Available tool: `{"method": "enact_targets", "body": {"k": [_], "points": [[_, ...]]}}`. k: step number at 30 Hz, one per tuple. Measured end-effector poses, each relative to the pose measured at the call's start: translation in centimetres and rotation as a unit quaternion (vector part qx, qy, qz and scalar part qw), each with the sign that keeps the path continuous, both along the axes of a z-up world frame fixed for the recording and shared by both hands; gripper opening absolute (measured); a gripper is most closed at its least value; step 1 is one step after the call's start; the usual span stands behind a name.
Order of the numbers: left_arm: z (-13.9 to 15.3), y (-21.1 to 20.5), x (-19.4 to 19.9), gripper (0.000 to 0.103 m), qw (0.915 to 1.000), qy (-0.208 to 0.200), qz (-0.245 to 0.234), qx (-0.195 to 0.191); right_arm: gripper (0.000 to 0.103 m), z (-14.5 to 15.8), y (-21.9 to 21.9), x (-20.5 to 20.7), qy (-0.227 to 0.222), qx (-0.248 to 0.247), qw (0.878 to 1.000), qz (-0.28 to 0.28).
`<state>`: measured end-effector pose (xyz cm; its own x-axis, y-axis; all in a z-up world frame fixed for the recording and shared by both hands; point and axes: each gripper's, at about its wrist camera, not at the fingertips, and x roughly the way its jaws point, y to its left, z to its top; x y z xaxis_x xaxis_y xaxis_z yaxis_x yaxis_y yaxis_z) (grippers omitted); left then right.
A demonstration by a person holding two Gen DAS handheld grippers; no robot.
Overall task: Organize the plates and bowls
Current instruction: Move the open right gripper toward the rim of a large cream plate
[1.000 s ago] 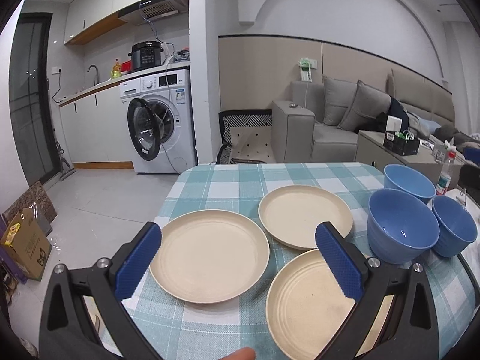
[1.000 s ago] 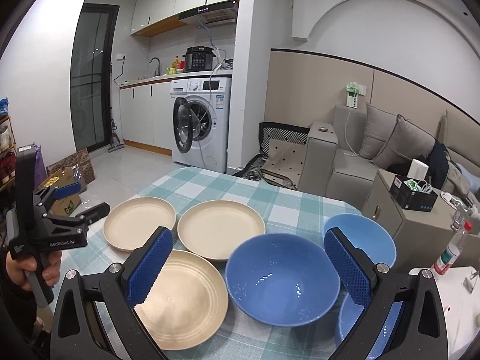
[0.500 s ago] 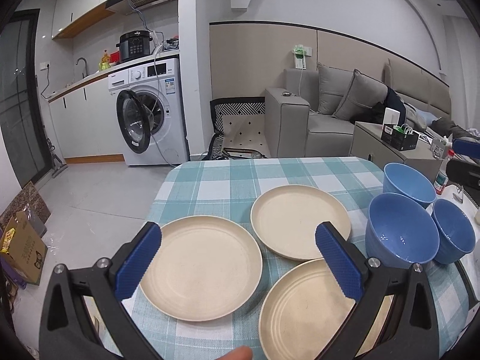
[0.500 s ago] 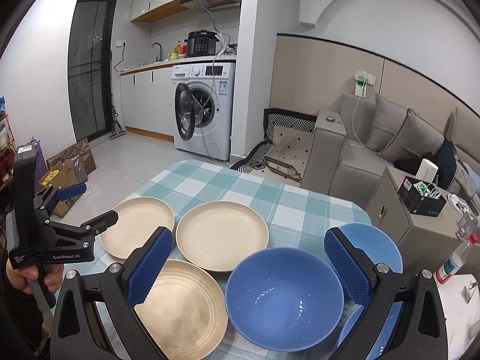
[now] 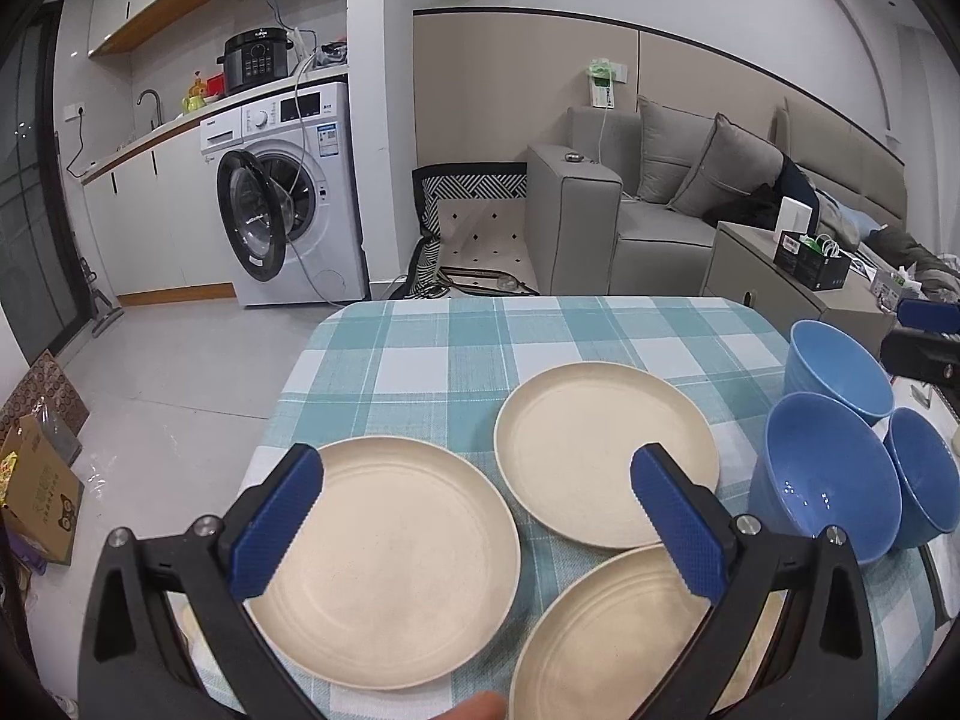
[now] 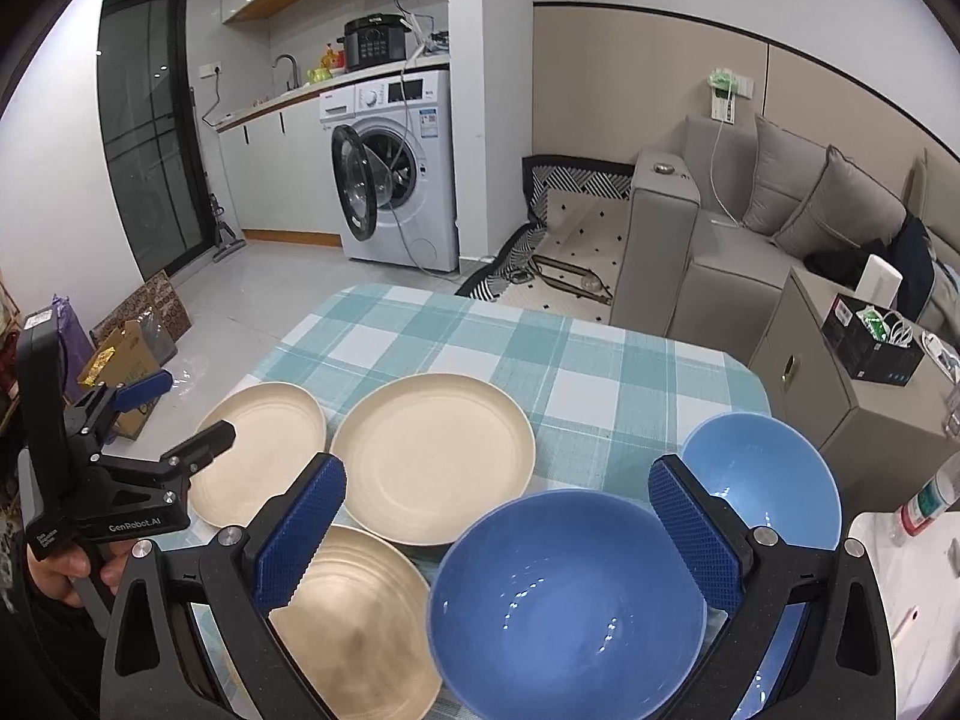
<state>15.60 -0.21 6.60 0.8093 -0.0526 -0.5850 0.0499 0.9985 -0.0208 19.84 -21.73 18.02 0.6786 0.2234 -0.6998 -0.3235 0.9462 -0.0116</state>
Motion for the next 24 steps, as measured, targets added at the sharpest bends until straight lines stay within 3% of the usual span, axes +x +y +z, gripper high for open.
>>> {"method": "enact_targets", "body": {"k": [15,24], "points": [[-0.7,-0.5,4.2,0.103,0.9997,0.020,-0.015,-0.007,0.103,-1.8,0.4,5.0,0.003,-0.027,0.999,-0.019],[-1.7,-1.3,6.2,0.103,0.9987,0.044,-0.028,-0.003,0.103,-3.2,0.0,8.2,0.044,-0.027,0.998,-0.022]]}}
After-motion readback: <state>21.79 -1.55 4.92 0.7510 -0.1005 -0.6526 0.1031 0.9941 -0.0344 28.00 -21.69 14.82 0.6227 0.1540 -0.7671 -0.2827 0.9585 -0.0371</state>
